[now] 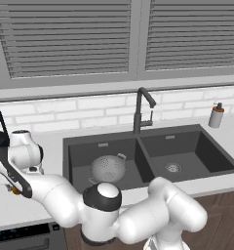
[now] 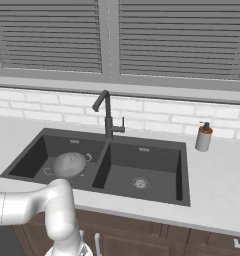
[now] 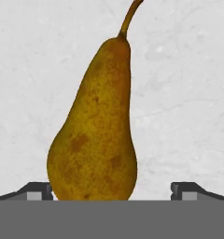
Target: Put the colander in the sink, put the pear in the colander, and turn on the sink faucet and pour water over the colander.
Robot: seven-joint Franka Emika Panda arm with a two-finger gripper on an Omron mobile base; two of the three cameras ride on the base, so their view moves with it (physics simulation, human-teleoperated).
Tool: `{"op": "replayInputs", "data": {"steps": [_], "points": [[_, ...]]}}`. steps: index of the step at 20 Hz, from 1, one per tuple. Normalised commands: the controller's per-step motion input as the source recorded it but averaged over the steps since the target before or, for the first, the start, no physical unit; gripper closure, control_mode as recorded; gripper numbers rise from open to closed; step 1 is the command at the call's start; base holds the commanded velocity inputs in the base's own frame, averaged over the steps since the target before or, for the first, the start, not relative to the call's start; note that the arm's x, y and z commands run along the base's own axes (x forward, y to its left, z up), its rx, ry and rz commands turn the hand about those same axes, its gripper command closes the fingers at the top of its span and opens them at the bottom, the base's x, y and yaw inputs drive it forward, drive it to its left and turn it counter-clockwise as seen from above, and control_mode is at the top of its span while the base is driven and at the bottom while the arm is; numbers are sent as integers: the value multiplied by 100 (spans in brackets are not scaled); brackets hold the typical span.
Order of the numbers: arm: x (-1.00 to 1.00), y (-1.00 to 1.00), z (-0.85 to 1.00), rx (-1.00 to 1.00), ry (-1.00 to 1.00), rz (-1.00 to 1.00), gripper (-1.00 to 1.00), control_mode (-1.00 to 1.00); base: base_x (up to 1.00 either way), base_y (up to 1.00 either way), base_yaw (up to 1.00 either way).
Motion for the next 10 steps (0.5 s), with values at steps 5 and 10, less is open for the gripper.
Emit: {"op": "replayInputs", "data": {"steps": [5, 10], "points": [[1, 0, 0, 0, -3, -11, -100, -100, 0, 0, 0], [16, 0, 0, 0, -5, -5, -100, -100, 0, 0, 0]]}}
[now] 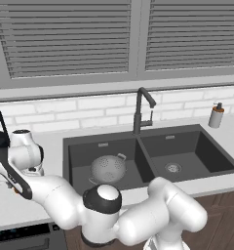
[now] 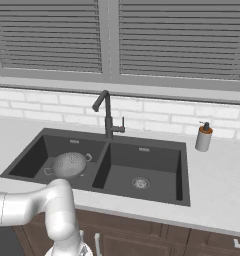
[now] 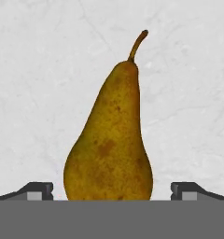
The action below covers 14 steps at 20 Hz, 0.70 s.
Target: Put the colander in the sink, put the pear in the colander, and turn on the sink faucet and pour water over the colander.
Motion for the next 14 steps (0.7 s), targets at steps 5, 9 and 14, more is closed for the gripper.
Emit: {"op": "replayInputs", "data": {"steps": [5, 9, 14], "points": [[26, 0, -1, 0, -9, 0, -100, -100, 0, 0, 0], [30, 0, -37, 0, -2, -1, -100, -100, 0, 0, 0], [2, 0, -57, 0, 0, -1, -100, -100, 0, 0, 0]]}}
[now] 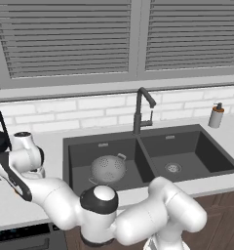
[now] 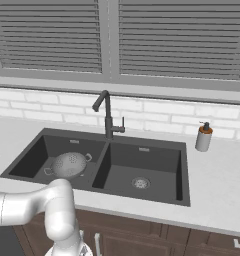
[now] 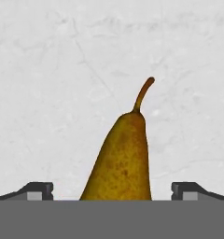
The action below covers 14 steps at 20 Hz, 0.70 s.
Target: Put the colander in the sink, put the pear in the colander, and turn on the sink faucet and pour water over the colander.
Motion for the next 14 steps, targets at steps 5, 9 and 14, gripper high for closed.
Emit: {"op": "replayInputs", "data": {"steps": [5, 9, 14], "points": [[0, 0, -5, 0, 0, 0, 100, -100, 0, 0, 0], [0, 0, 0, 0, 0, 0, 100, -100, 0, 0, 0], [-4, -1, 6, 0, 0, 0, 100, -100, 0, 0, 0]]}}
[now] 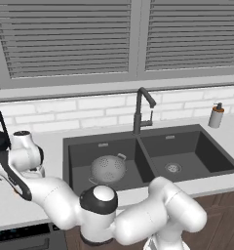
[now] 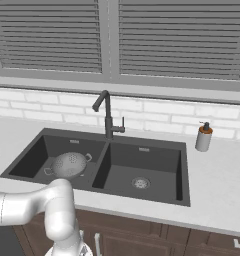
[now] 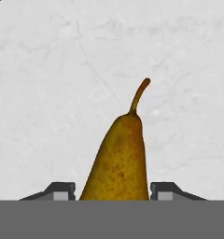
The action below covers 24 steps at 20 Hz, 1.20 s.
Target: Put the colander in the sink, put the pear in the colander, and turn on the sink faucet and pour water over the colander.
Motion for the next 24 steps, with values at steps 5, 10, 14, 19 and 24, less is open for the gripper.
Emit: {"op": "replayInputs", "data": {"steps": [5, 10, 14, 19, 24], "points": [[-35, -34, 66, 0, -9, -3, 100, -100, 0, 0, 0], [-19, -84, 99, 0, -10, -7, 100, -100, 0, 0, 0], [-8, -100, 84, 0, -1, -13, 100, -100, 0, 0, 0], [0, -100, 53, -4, 0, -16, 100, -100, 0, 0, 0], [36, -86, 8, -13, 12, -14, 100, -100, 0, 0, 0]]}}
